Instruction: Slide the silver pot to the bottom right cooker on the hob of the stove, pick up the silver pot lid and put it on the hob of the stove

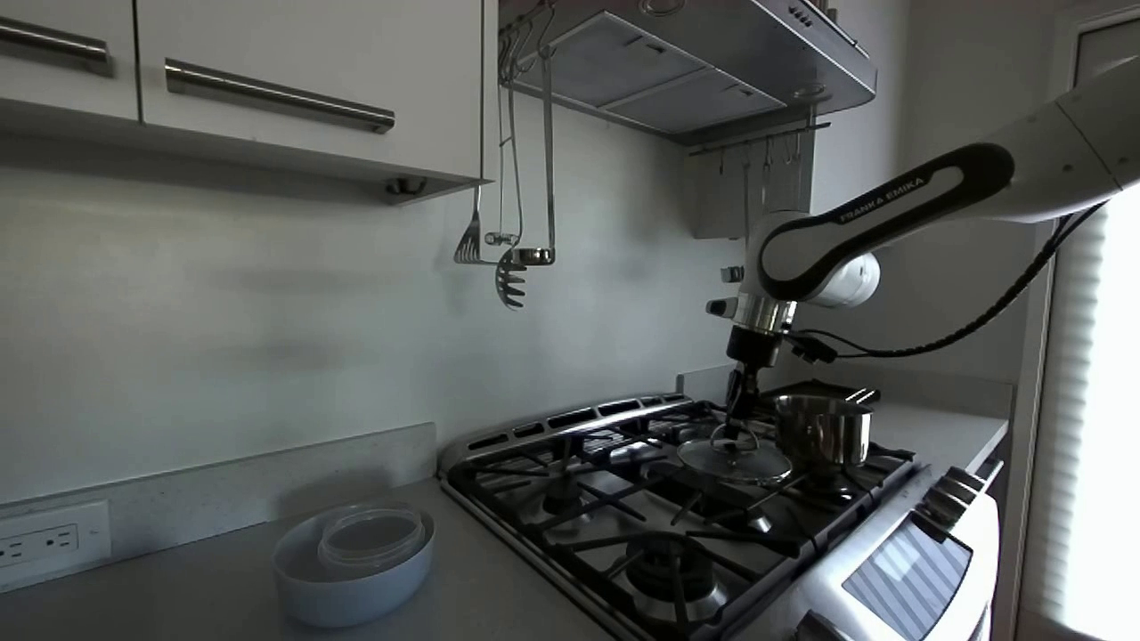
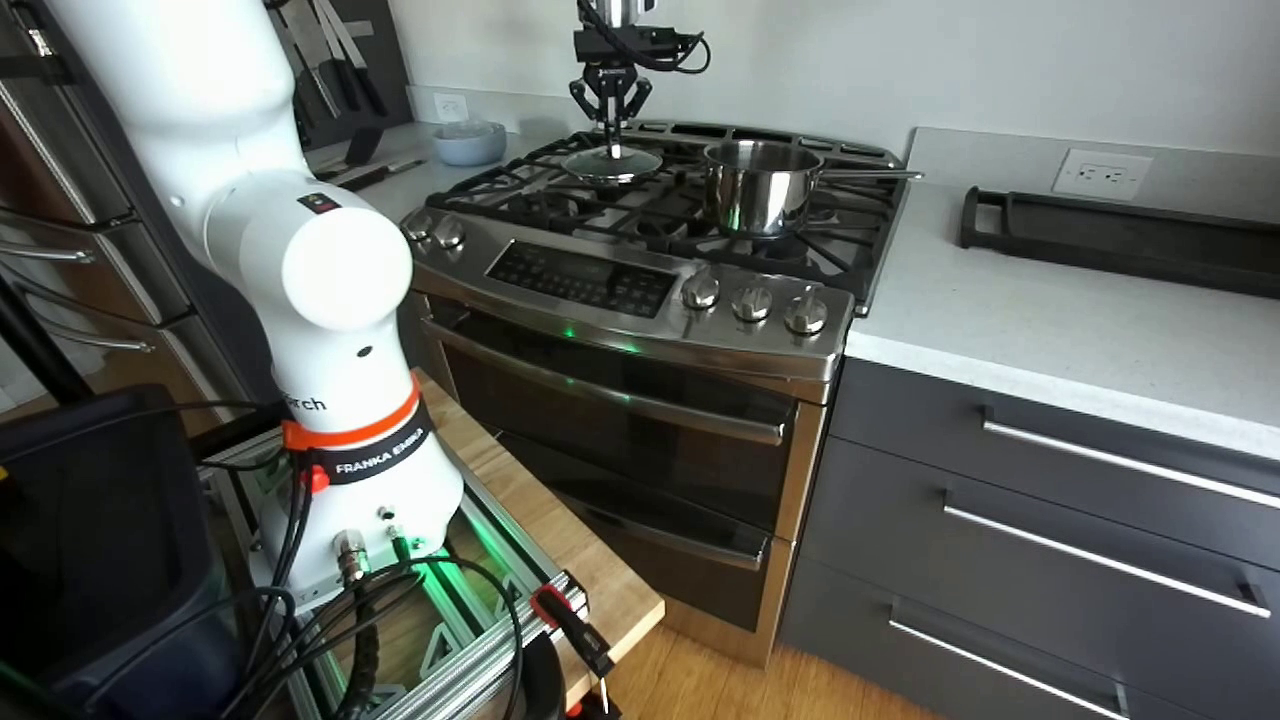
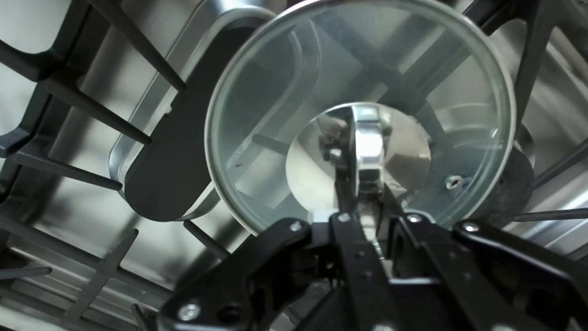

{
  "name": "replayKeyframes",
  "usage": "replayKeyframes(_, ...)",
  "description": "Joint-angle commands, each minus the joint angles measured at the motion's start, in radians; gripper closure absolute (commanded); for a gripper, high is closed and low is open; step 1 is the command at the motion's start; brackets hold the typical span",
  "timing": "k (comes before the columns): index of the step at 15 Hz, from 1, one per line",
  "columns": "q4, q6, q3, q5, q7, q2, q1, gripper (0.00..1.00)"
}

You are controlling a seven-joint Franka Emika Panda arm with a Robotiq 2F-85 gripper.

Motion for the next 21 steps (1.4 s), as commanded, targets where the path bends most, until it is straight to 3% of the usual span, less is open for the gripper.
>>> replayKeyframes(1, -0.072, 0.099, 0.007, -0.034, 0.078, -0.042, 0.009, 0.96)
replayKeyframes(7, -0.125, 0.208, 0.016, -0.094, 0.194, -0.04, 0.018, 0.96)
replayKeyframes(21, -0.159, 0.2, 0.017, -0.111, 0.283, -0.034, 0.031, 0.96)
